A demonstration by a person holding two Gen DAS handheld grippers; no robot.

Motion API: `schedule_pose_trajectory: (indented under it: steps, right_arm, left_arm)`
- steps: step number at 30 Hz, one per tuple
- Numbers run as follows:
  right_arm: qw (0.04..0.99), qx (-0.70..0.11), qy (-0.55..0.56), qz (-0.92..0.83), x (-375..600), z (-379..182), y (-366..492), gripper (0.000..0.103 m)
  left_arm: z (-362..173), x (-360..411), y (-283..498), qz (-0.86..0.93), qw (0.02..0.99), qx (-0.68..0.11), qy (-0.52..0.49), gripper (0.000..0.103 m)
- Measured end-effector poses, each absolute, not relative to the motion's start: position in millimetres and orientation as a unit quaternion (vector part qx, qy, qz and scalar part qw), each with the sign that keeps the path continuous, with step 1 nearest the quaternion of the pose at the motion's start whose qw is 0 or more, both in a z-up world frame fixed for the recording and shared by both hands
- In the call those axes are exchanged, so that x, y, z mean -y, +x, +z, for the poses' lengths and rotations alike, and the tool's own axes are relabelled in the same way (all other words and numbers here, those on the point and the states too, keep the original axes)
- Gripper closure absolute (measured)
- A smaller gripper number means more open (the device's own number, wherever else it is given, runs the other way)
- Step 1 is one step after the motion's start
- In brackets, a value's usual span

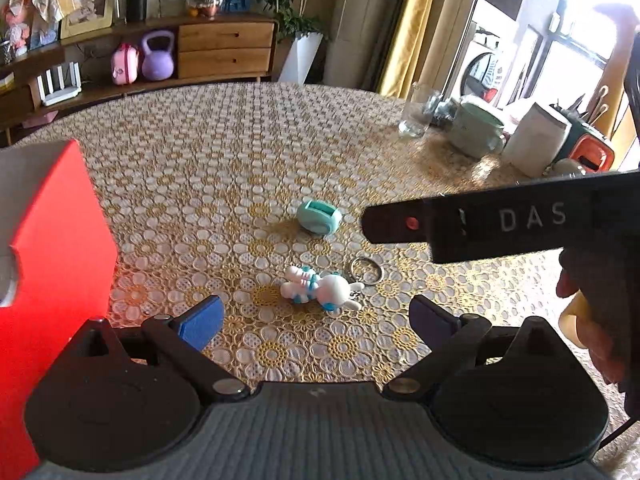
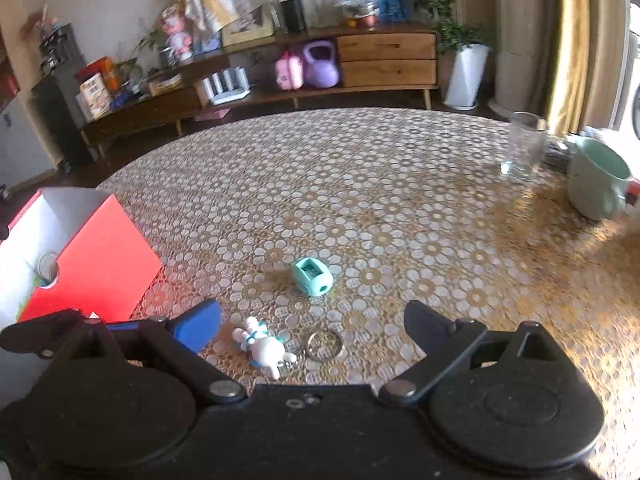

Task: Organize rigid objects
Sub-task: 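Withdraw both open tools from the box back over the table, then grasp the white figurine keychain with the left tool while the right tool grasps the teal sharpener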

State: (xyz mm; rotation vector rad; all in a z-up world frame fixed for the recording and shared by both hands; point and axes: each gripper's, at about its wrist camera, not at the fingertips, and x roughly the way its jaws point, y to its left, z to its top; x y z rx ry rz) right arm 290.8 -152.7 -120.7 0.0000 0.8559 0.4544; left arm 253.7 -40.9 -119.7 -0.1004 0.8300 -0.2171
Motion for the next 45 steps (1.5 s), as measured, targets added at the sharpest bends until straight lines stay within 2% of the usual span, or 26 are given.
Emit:
schedule_pose_trajectory:
  steps: [4,11,14,18,22,31,33,39,45]
  right_arm:
    - [0.88,-0.418,-0.012,0.224,147,-131,305,0.007]
    - [0.869,-0.434,-0.024,0.234,134,-151,322,0.021]
    - [0.869,-0.433,-0.035,0.237,128,-155,326,0.022]
    - [0.865,-0.437,-0.048,0.242,120,-160,330,0.031]
    - [0.863,-0.44,-0.053,0.241,117,-165,336,0.033]
    - [0.866,-0.438,-0.061,0.234,108,-170,342,0.047]
    - [0.868,-0.436,-0.063,0.231,108,-170,341,0.054]
    - [0.87,-0.431,-0.089,0.221,101,-171,339,0.071]
    - [0.875,-0.429,-0.085,0.209,97,-170,337,0.071]
  left_arm:
    - [-131,47,263,-0.1,0.908,-0.403,-0.051,0.003]
    - [-142,54,270,-0.107,0.911,-0.397,-0.029,0.003]
    - [-144,59,271,-0.109,0.915,-0.389,-0.014,0.004]
    - [-145,60,274,-0.115,0.916,-0.385,-0.009,0.004]
    - [-146,60,275,-0.12,0.919,-0.377,-0.007,0.005]
    - [-152,63,278,-0.133,0.917,-0.377,0.005,0.033]
    - [-153,63,278,-0.129,0.917,-0.378,0.008,0.043]
    - [-153,64,280,-0.128,0.917,-0.378,0.018,0.045]
    - [-152,64,280,-0.125,0.916,-0.38,0.023,0.046]
